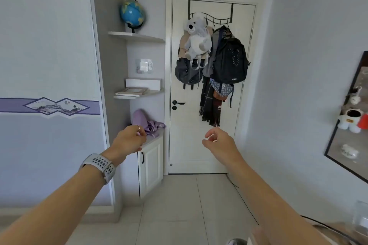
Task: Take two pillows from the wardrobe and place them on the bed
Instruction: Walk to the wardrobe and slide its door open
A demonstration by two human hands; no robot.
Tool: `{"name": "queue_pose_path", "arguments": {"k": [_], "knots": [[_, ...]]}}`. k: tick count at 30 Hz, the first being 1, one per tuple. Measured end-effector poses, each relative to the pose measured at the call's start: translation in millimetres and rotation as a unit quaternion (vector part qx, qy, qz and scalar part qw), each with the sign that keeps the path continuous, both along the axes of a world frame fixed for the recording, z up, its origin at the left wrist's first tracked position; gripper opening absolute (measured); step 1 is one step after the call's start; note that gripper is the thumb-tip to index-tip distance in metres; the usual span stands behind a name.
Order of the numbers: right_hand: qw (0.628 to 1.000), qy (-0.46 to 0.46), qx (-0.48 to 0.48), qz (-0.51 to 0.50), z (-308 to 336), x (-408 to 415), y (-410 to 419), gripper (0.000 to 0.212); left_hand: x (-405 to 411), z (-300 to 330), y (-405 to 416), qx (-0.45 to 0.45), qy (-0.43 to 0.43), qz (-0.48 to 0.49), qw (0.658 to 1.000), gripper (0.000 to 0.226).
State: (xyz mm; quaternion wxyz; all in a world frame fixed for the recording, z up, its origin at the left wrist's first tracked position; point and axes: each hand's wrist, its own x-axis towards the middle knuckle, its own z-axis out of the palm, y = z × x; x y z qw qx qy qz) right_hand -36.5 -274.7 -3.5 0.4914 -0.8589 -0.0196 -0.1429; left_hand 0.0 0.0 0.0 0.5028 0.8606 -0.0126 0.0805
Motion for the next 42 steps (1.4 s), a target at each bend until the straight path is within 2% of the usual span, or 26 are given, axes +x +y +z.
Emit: {"name": "queue_pose_path", "arguments": {"k": [12,17,24,30,36,42], "knots": [[1.0,-0.01,-0.003,-0.028,2.7,191.0,31.5,0.01,195.2,8.9,27.1,0.057,-0.005,0.002,0.998,0.019],[1.0,-0.006,-0.003,-0.021,3.0,259.0,46.4,0.011,251.9,10.7,31.1,-0.004,0.003,-0.008,1.0,0.021],[1.0,-0.009,0.004,-0.008,-2.2,364.5,62.2,0.012,346.9,4.7,37.8,0.026,-0.003,0.008,1.0,0.024],[1.0,-0.008,0.01,0.005,-10.6,482.4,54.4,0.012,462.8,-4.7,36.2,0.041,-0.013,-0.001,0.999,0.023],[0.999,-0.007,-0.004,0.032,-8.1,607.8,41.7,0.013,581.4,-16.1,36.0,0.017,-0.011,0.042,0.999,0.026],[0.997,-0.009,-0.019,0.073,-8.1,695.6,65.4,0.014,640.8,-19.2,57.4,0.04,-0.023,0.076,0.996,0.034]]}}
